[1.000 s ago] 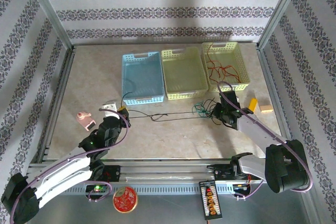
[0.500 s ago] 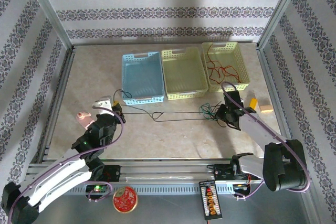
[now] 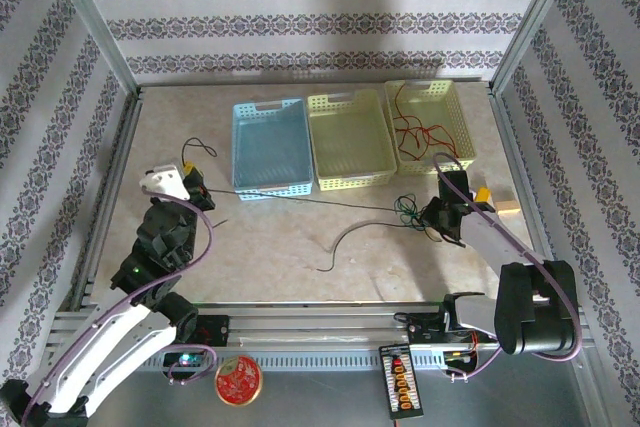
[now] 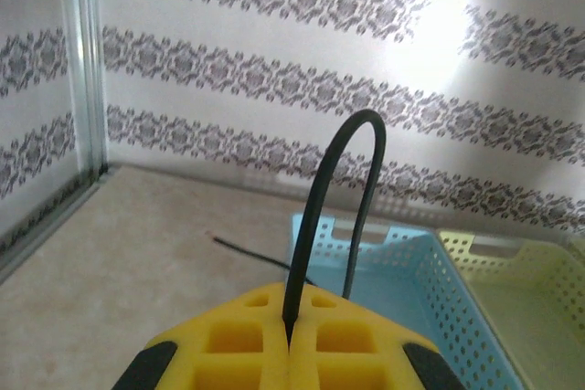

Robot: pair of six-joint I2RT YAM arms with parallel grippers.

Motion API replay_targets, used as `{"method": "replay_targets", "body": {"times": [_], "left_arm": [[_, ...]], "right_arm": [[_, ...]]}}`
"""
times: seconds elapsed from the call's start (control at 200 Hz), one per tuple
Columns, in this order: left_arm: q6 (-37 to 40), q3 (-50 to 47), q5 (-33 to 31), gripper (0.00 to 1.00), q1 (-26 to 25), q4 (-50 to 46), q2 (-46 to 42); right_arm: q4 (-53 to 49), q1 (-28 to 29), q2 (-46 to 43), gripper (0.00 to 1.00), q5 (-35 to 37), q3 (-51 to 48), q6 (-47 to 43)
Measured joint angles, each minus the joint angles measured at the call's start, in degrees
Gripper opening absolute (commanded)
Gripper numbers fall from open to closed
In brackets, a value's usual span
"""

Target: Untangle the cables

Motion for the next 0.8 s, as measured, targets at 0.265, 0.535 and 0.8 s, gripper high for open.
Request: {"method": "replay_targets", "body": {"times": [0.265,0.535,0.8], "left_arm": [[0.39,7.58,21.88,0.00,0.70,0.11,10.12],[-2.23,7.63,44.28,0.00,0.22,0.00,23.15],[-3.15,7.63,56.00,0.00,-4.87,-0.02,33.22]], "right_arm": [[0.72,0.57,1.33,0.02,-1.73,0.72,-1.29],[1.01,7.39,-5.79,0.47,-2.14,-0.39,-3.48],[3.76,12.04,-16.96,0.63,-5.03,-0.81,-7.80]]}}
